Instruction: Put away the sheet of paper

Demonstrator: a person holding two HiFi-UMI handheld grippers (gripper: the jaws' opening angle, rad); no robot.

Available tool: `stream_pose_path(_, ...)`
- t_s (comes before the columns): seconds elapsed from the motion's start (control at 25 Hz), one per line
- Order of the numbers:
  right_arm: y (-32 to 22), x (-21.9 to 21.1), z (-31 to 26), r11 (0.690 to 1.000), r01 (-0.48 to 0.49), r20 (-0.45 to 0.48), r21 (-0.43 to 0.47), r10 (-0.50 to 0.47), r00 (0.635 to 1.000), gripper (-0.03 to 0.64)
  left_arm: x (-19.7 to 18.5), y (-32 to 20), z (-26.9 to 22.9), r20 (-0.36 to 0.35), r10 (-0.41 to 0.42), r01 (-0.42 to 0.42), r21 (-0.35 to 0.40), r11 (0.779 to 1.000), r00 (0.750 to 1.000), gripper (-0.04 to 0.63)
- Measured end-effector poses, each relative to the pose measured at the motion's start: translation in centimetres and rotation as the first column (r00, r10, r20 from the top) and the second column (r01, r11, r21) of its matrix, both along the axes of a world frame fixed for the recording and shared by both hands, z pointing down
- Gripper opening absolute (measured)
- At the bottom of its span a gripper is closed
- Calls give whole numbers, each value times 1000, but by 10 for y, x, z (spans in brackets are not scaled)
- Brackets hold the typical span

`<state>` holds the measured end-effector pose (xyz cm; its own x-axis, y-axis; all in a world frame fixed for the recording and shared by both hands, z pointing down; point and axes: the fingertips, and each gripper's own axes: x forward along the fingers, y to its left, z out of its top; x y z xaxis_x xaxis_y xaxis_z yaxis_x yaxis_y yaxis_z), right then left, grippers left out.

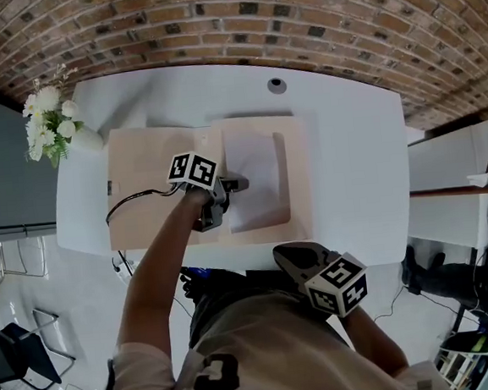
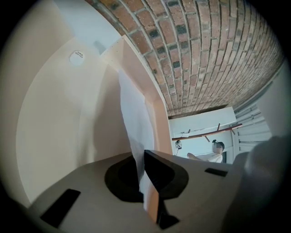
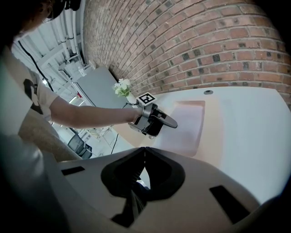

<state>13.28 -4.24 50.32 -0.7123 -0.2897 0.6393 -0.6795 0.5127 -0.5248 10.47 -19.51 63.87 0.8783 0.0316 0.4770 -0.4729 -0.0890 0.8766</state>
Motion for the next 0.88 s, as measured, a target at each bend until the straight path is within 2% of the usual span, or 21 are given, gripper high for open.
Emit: stream_pose_path(0.88, 4, -9, -4, 999, 30, -29, 22, -30, 999, 23, 0, 2, -3, -5, 7, -7, 14, 1000, 1000, 14)
